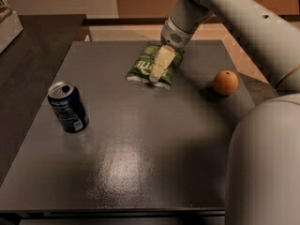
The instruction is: Move green jalapeno chip bag near pepsi can
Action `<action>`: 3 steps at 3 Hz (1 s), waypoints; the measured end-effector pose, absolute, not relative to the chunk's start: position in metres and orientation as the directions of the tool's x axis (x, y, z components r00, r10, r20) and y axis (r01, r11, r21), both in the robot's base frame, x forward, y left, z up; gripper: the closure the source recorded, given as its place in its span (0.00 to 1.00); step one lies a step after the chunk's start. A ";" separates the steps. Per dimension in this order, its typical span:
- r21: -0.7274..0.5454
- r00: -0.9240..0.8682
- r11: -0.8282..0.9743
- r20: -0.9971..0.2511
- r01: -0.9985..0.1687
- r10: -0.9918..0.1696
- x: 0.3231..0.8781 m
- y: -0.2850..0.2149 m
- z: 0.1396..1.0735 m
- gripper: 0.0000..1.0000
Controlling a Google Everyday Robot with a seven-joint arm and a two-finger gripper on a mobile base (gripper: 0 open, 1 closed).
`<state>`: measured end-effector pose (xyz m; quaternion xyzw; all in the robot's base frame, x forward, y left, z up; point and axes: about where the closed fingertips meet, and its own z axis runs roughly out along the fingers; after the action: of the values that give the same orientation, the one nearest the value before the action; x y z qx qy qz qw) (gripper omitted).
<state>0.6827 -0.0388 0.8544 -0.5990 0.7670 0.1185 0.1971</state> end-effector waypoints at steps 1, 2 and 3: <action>-0.055 -0.214 0.263 -0.435 -0.963 -0.874 0.686 -0.040 0.845 0.00; -0.058 -0.219 0.267 -0.422 -0.962 -0.880 0.687 -0.041 0.837 0.00; -0.056 -0.217 0.263 -0.410 -0.963 -0.886 0.687 -0.043 0.835 0.17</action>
Offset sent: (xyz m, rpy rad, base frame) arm 0.0056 -0.0086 -0.0196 -0.0433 -0.0037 -0.0248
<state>0.6870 -0.0430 0.8346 -0.5980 0.7730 0.1055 0.1835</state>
